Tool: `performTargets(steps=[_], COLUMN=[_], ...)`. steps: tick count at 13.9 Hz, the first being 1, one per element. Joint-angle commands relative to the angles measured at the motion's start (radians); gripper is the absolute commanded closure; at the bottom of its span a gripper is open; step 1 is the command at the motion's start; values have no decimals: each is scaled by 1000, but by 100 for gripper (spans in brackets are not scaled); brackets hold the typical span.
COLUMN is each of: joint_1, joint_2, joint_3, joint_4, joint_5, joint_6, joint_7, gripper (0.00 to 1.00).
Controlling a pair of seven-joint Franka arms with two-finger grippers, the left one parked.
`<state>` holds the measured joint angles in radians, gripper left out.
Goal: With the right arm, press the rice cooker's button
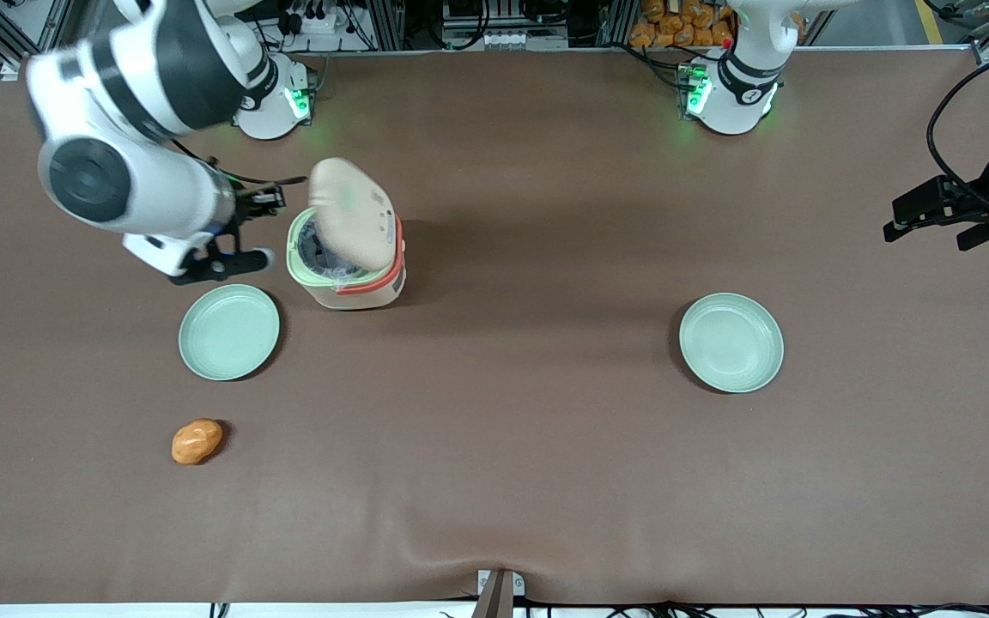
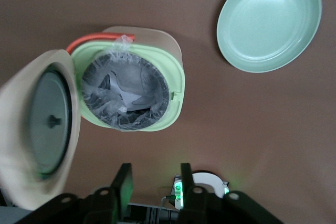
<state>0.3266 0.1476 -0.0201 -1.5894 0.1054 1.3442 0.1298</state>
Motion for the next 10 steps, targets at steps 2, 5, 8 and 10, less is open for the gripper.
performTargets(steps=[2,5,8,10], joint_1=[-69,-115,-141,-156], joint_2=[1,3,-6,-16], joint_3=[11,11,9,8], joint_4=[120,189,222,227], joint_5=[3,-1,-53,-139], joint_6=[-43,-42,-8,54], joint_7=[-18,-19,-19,-21], gripper=[9,0,0,0])
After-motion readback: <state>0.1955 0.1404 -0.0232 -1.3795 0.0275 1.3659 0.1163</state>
